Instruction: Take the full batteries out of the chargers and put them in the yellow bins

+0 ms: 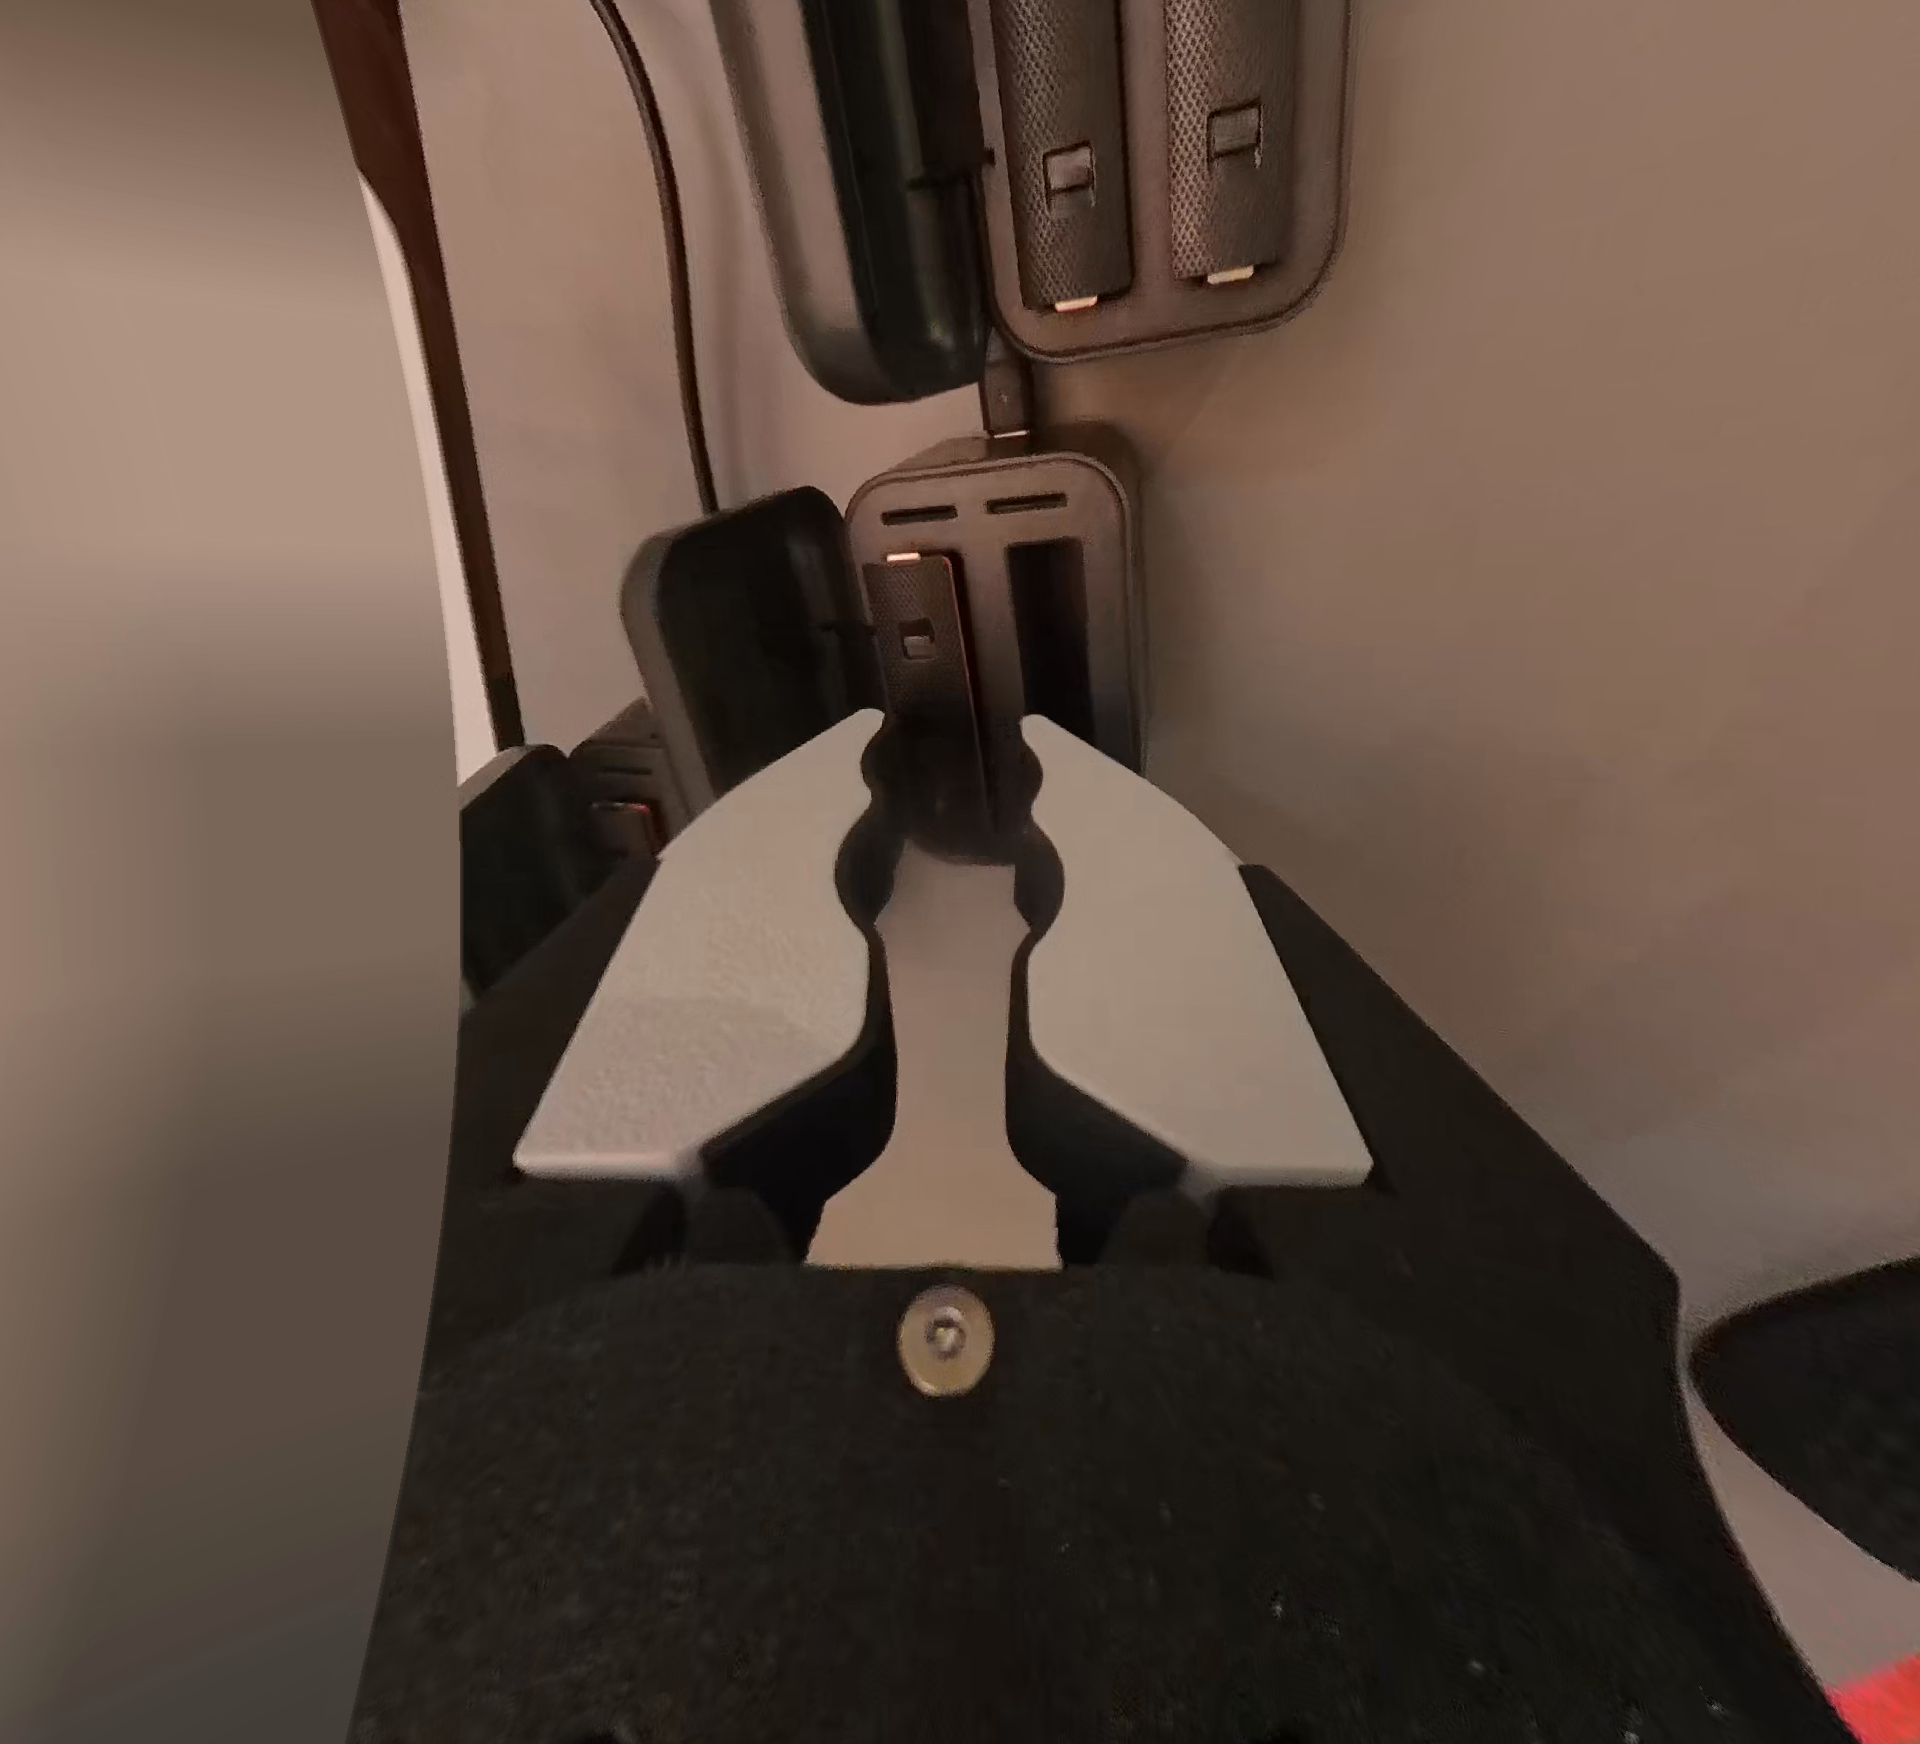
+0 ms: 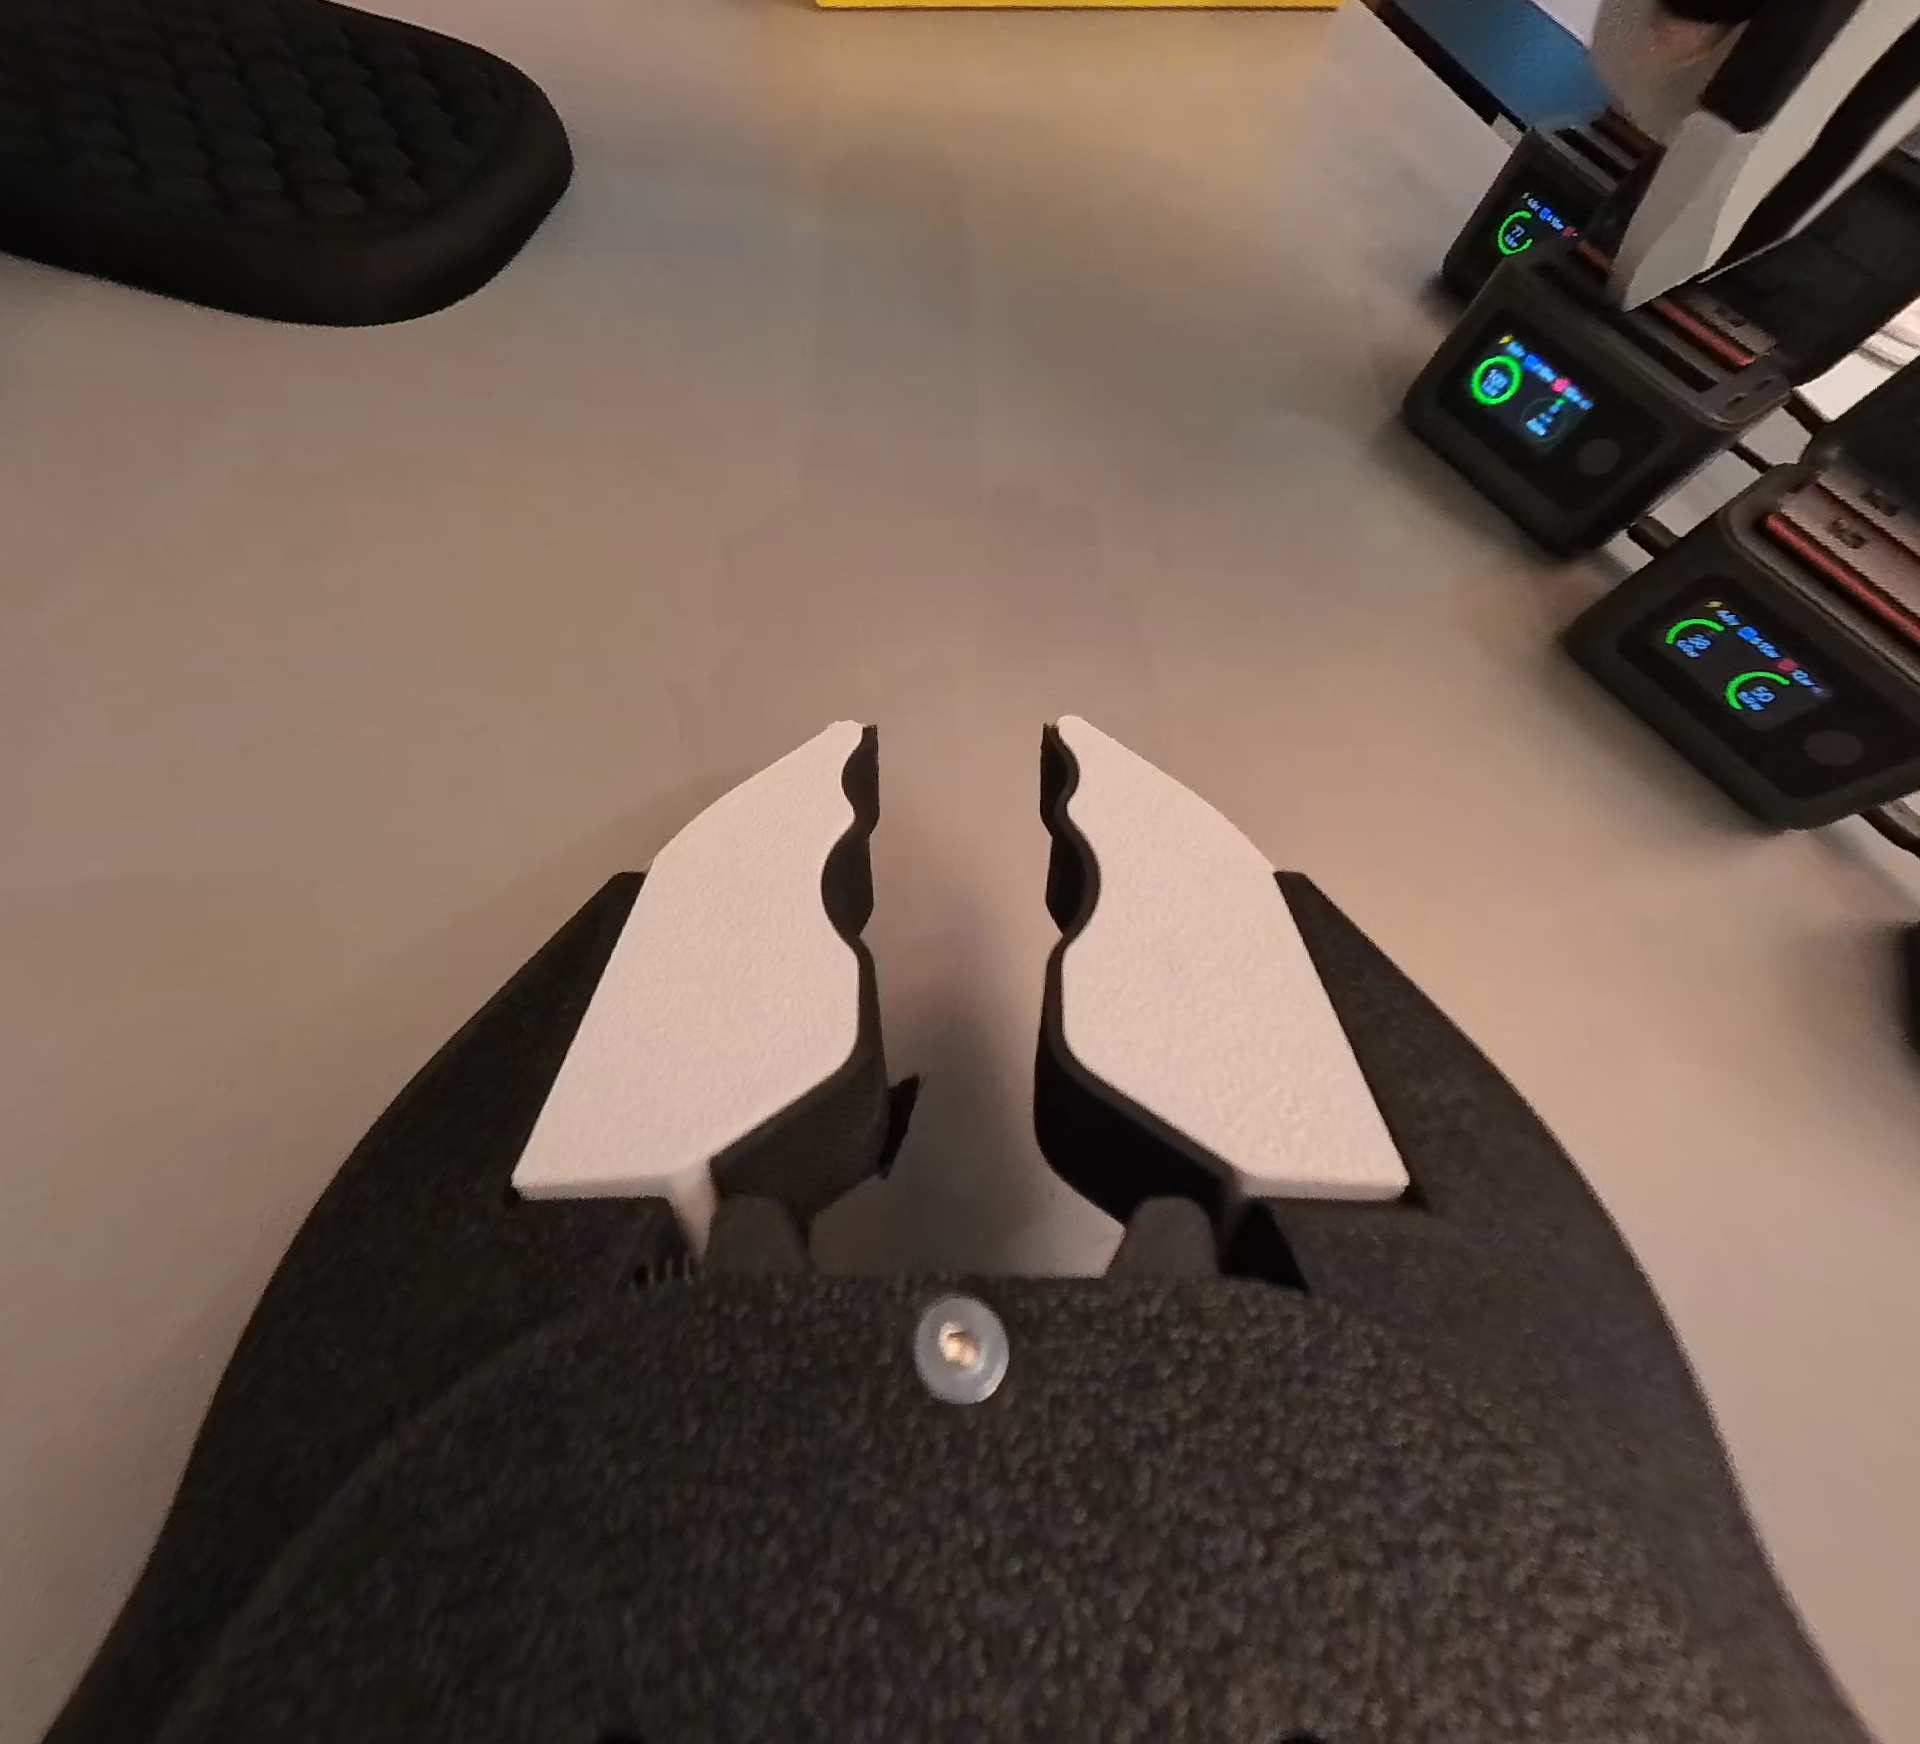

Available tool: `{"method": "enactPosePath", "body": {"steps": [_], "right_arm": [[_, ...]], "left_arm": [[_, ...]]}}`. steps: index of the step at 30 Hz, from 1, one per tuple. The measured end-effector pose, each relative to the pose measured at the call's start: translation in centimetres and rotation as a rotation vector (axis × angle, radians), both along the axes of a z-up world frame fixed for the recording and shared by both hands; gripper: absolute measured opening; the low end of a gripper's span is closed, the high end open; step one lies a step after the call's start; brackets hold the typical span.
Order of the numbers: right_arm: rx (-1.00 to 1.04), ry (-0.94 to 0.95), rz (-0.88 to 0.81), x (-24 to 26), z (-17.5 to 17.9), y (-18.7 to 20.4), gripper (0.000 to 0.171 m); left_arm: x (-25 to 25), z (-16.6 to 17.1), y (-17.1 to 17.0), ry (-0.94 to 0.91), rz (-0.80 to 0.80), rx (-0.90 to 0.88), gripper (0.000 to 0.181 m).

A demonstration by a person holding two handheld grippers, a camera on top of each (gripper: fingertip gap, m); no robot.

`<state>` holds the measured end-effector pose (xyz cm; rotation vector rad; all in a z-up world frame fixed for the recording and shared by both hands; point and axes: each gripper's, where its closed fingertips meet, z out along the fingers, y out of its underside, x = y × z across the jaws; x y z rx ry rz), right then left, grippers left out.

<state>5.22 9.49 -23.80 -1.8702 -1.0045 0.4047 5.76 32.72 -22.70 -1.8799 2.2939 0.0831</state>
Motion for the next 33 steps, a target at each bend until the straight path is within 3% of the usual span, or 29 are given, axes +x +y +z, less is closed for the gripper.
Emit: {"method": "enactPosePath", "body": {"steps": [9,18,33], "right_arm": [[0.001,-0.003,0.006,0.1,0.1,-0.1,0.029],[0.007,0.006,0.029,-0.3,0.5,-0.4,0.029],[-0.008,0.001,0.04,-0.4,0.2,-0.6,0.029]], "left_arm": [[0.0,0.0,1.1,0.206,0.063,-0.066,0.014],[-0.9,0.1,1.1,0.336,-0.005,0.015,0.019],[-0.3,-0.2,0.4,0.238,-0.029,-0.116,0.016]]}}
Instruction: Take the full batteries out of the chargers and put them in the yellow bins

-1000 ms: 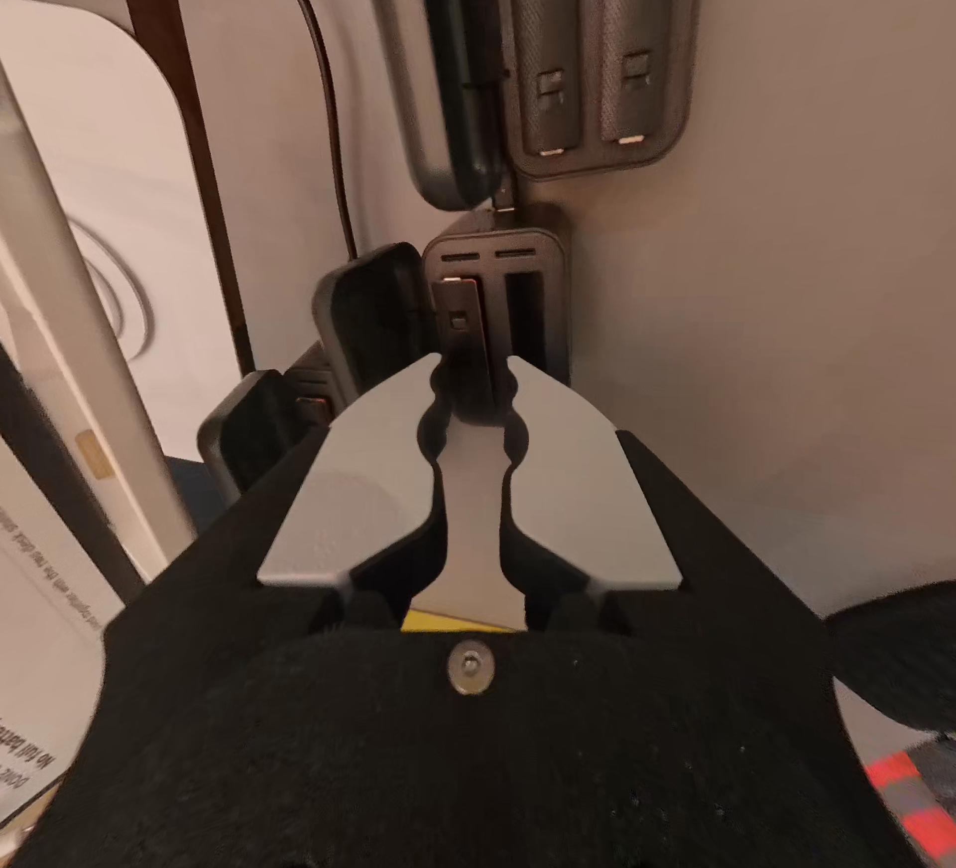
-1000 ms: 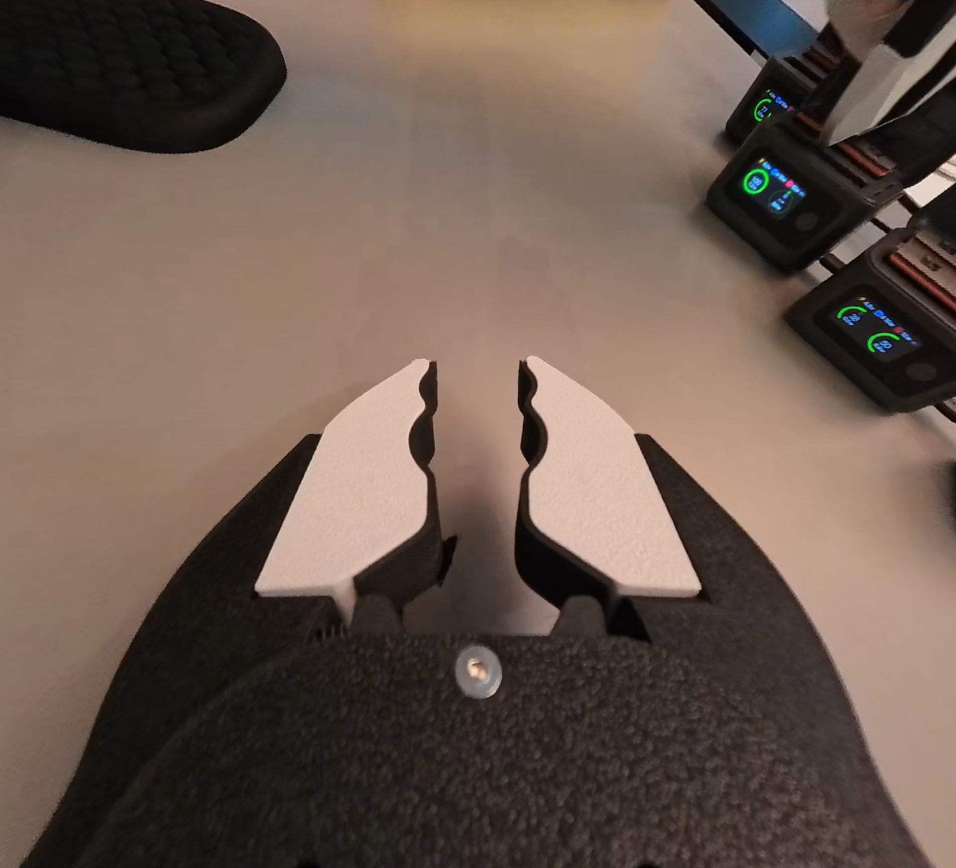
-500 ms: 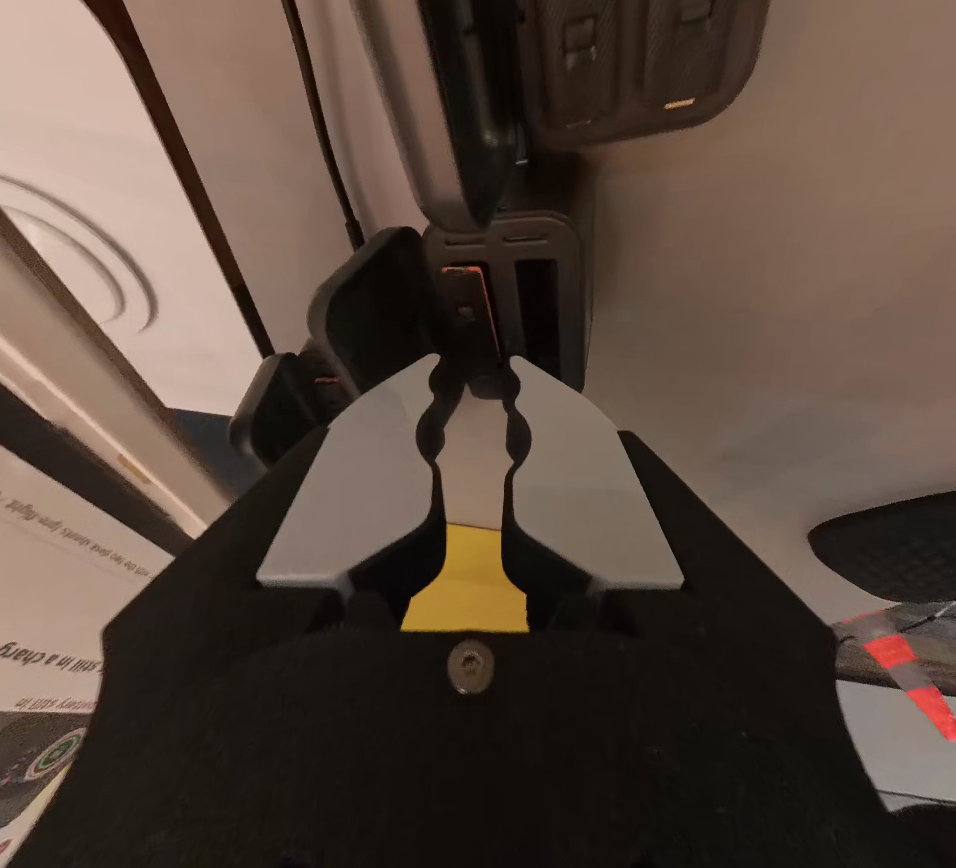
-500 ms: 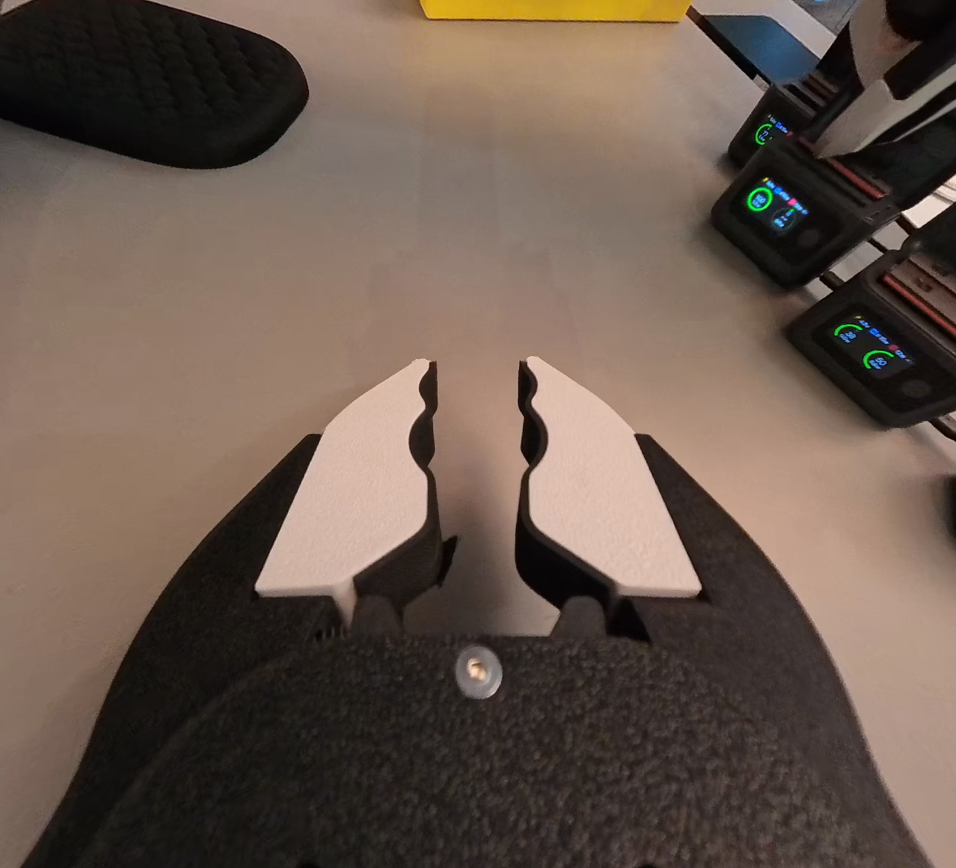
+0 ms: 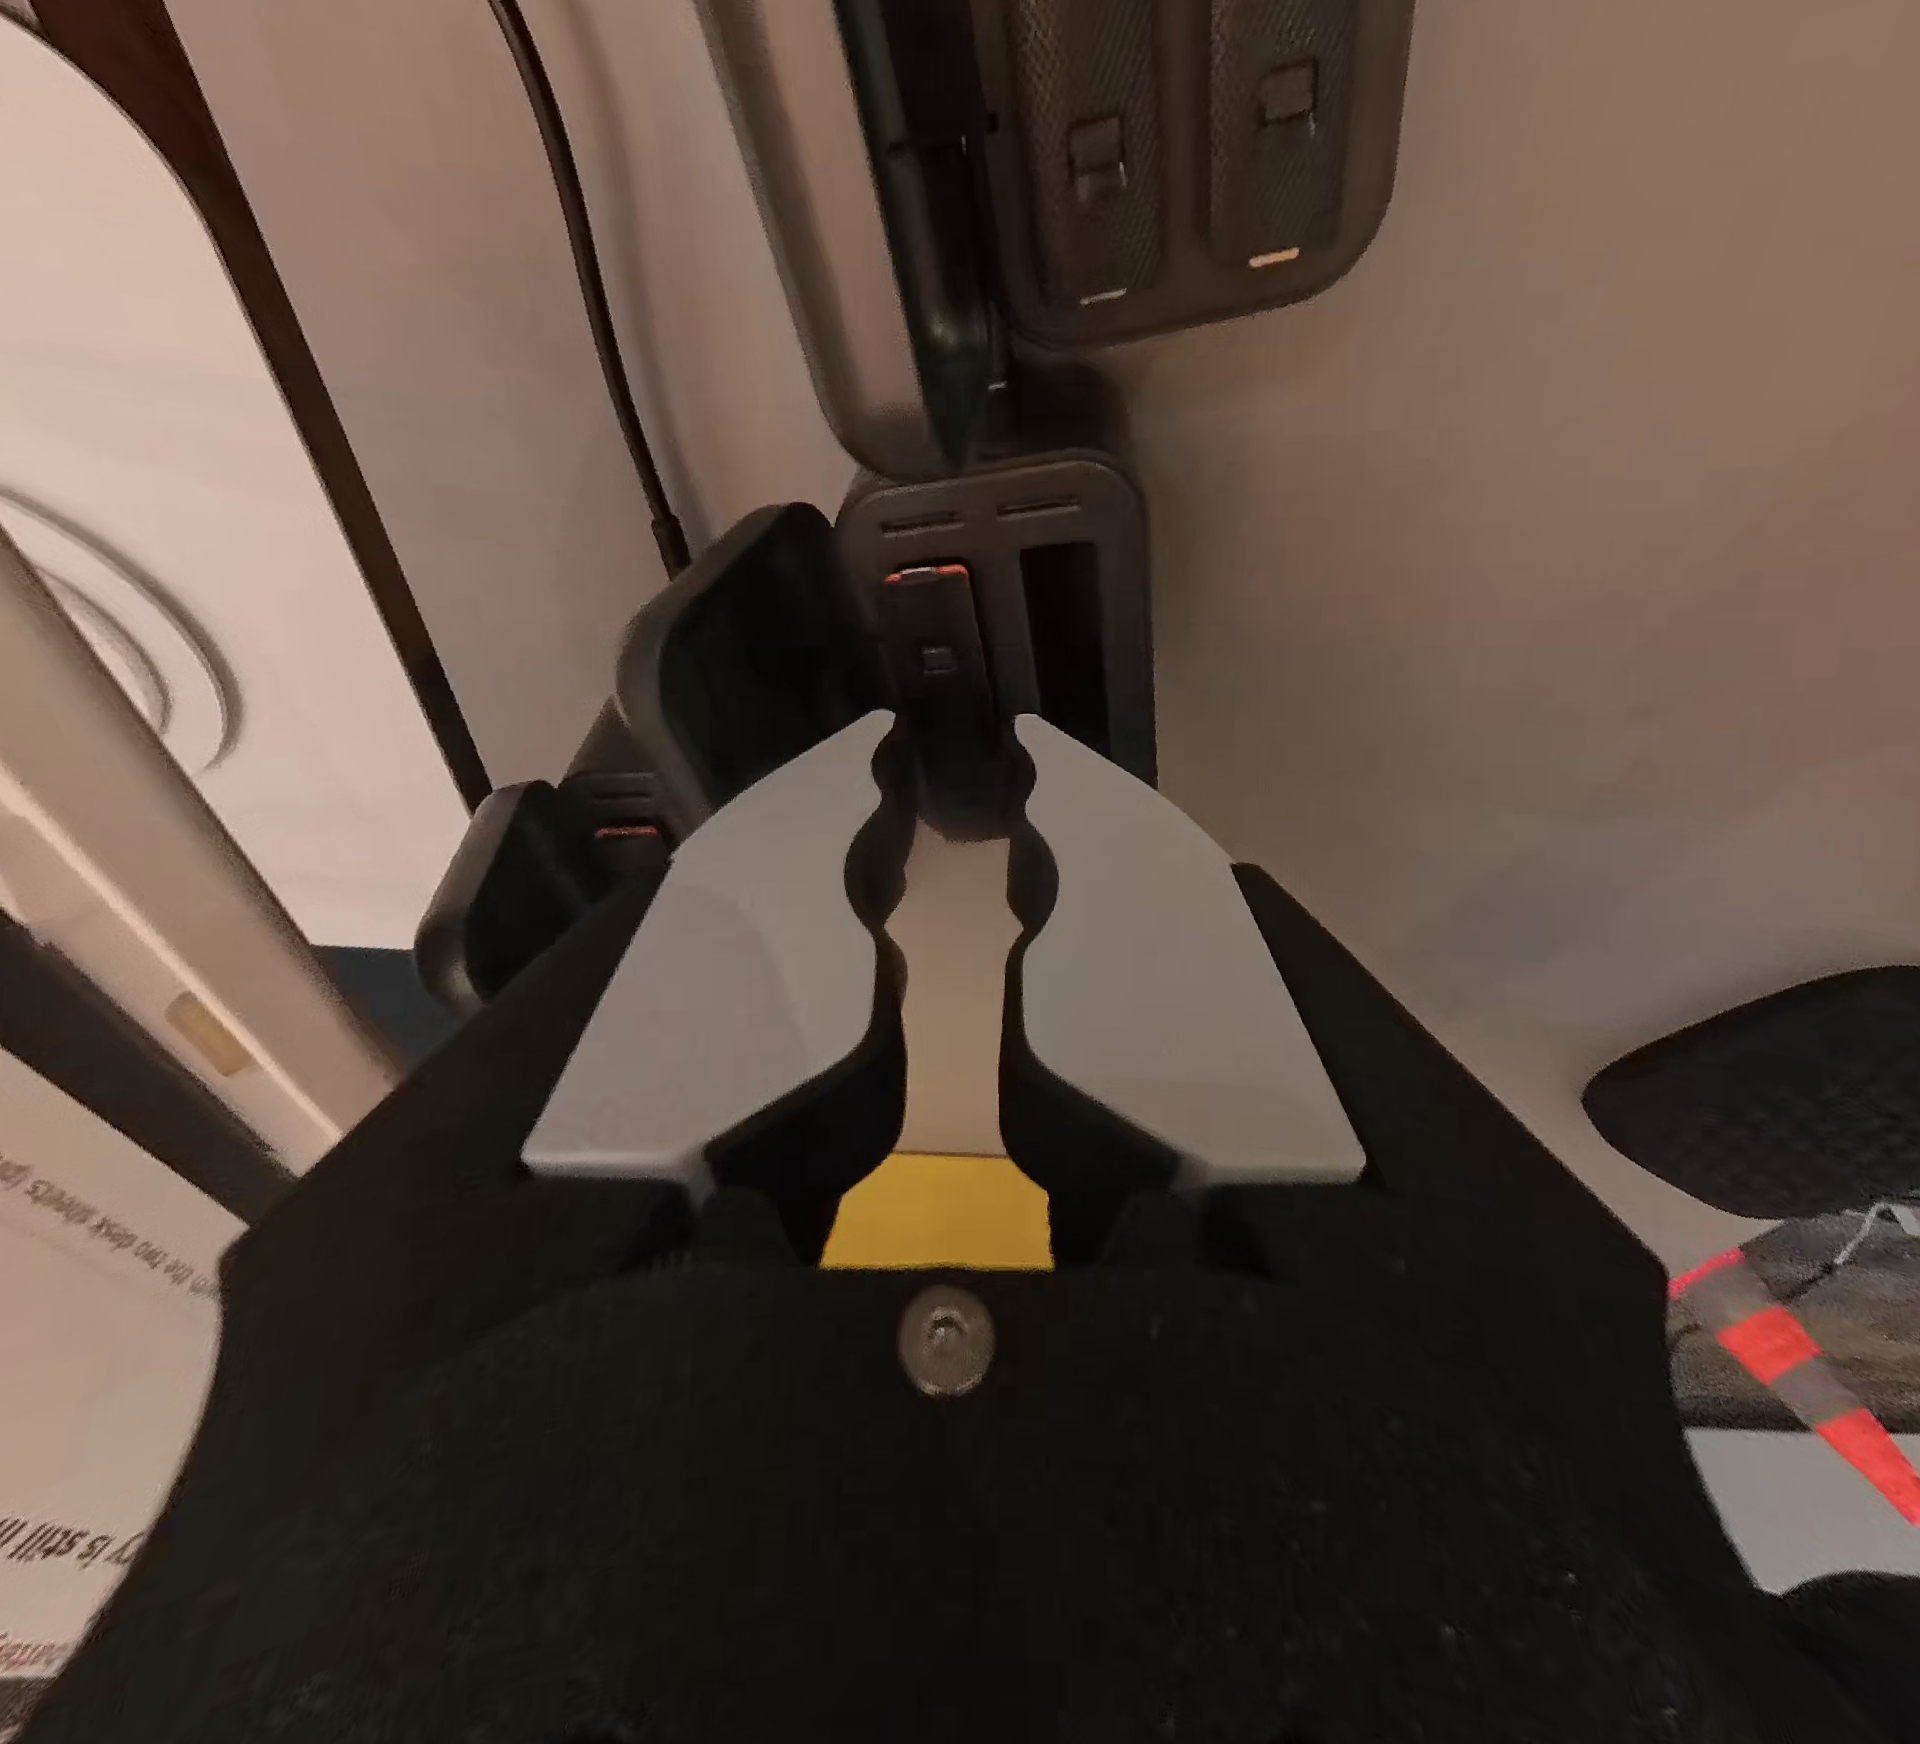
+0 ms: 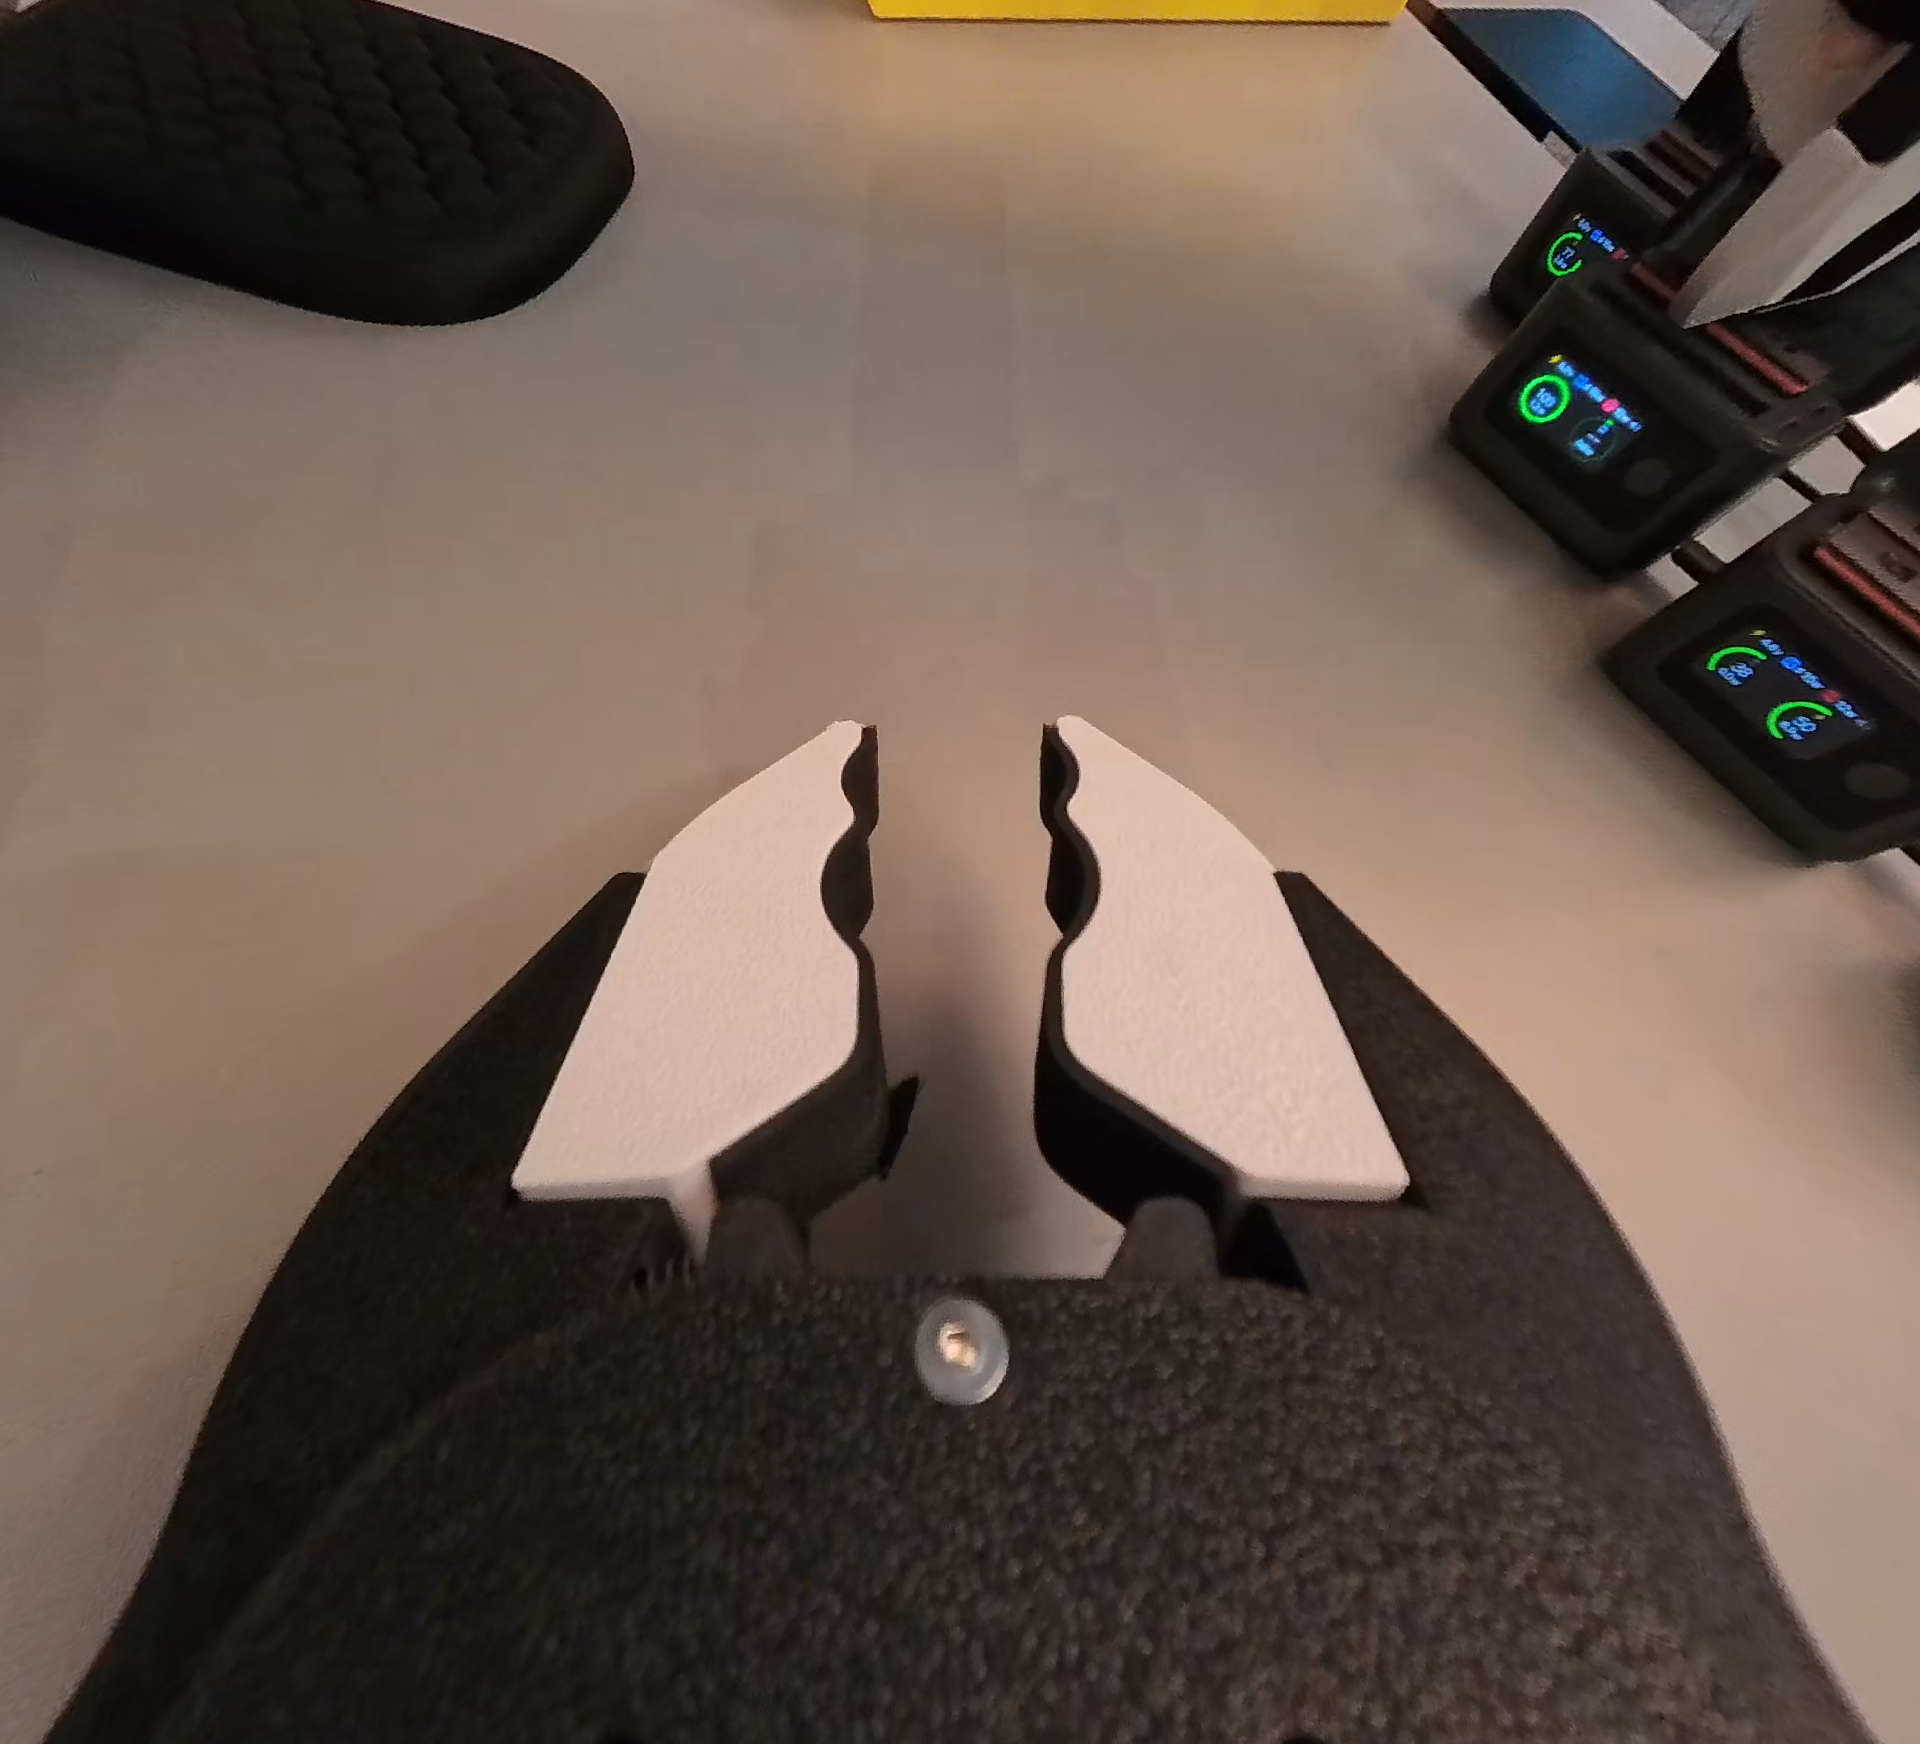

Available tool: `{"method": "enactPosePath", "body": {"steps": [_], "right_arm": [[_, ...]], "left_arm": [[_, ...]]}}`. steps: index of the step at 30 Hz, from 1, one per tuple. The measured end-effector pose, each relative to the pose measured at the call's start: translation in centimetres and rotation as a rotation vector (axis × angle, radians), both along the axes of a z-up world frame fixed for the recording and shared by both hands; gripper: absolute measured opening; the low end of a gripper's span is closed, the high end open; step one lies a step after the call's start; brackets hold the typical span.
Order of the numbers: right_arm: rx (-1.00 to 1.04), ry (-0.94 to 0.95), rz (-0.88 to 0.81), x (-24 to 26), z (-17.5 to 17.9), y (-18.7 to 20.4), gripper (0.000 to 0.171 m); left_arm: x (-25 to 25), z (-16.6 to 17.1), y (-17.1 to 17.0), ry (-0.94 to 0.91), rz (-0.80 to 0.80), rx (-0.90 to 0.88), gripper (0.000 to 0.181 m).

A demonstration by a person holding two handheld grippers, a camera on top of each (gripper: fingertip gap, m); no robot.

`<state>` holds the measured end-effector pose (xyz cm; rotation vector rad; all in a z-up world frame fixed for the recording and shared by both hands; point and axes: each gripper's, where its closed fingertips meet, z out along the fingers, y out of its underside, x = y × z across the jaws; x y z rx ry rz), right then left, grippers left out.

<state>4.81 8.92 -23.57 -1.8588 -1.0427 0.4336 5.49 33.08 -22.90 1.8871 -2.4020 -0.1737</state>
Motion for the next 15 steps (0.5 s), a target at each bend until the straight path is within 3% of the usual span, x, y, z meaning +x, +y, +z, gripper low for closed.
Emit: {"method": "enactPosePath", "body": {"steps": [15], "right_arm": [[-0.005,-0.008,0.004,0.0,-0.2,-0.2,0.029]], "left_arm": [[-0.8,2.1,1.0,-0.071,-0.006,0.068,0.015]]}}
